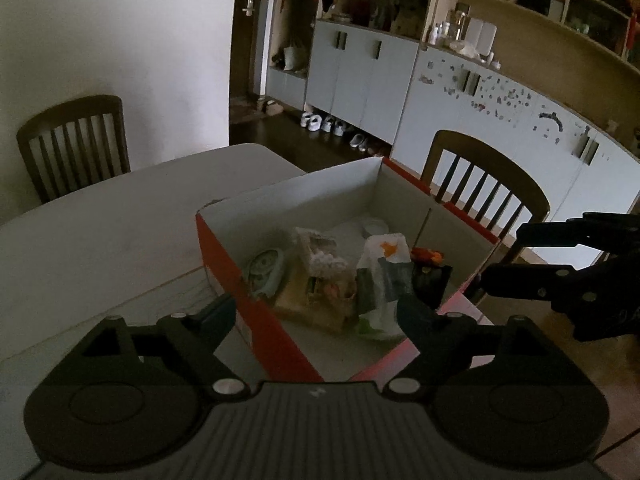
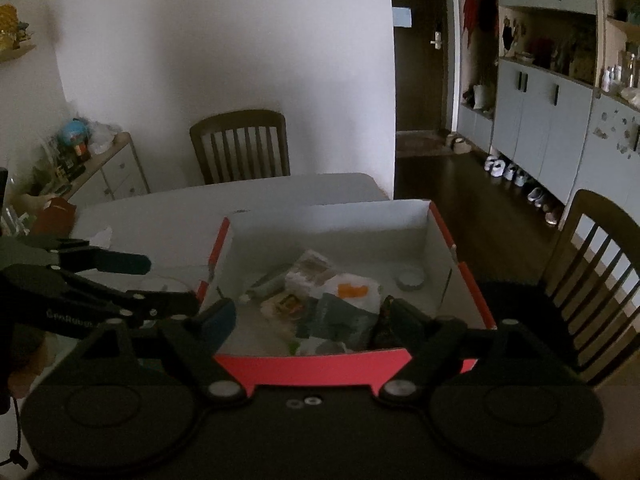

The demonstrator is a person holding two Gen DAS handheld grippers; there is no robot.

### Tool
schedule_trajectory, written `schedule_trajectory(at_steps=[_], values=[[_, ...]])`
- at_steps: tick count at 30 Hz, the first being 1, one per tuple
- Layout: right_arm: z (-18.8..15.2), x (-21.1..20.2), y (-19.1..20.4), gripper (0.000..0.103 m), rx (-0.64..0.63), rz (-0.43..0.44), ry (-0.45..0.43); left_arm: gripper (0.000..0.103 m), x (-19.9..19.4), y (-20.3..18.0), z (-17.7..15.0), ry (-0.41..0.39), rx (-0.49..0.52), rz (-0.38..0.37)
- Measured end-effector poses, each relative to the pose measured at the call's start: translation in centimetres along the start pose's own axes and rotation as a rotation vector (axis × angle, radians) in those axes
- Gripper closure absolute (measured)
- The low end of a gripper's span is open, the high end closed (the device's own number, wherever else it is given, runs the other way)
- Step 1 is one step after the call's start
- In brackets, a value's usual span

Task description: Organize objects

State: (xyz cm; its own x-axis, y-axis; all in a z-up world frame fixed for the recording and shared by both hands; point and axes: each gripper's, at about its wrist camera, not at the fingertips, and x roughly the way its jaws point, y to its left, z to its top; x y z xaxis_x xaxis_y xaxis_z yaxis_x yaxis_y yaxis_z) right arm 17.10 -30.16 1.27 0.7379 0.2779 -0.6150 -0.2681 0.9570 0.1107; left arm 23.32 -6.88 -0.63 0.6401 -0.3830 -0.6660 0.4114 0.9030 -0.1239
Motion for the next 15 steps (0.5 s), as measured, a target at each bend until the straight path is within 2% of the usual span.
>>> schedule_trajectory(at_steps=[2,12,15], values=[[-0.1,-0.3,0.3,0.019,0.005,-0.001,-0.008,0.000,-0.4,0.2,-0.3,-0.007,-0.002,-0.003],[-0.7,-1.0,0.9,0.015,0.045,-0.021,-0.024,0.000,-2.1,0.3,-1.6,-0.036,0.012,0.038],[-0.9,-1.0,1.1,0.015,0.050,-0.023,-0.025,0.000,-2.4,0.4,-1.9,-0.041,0.016,0.027]])
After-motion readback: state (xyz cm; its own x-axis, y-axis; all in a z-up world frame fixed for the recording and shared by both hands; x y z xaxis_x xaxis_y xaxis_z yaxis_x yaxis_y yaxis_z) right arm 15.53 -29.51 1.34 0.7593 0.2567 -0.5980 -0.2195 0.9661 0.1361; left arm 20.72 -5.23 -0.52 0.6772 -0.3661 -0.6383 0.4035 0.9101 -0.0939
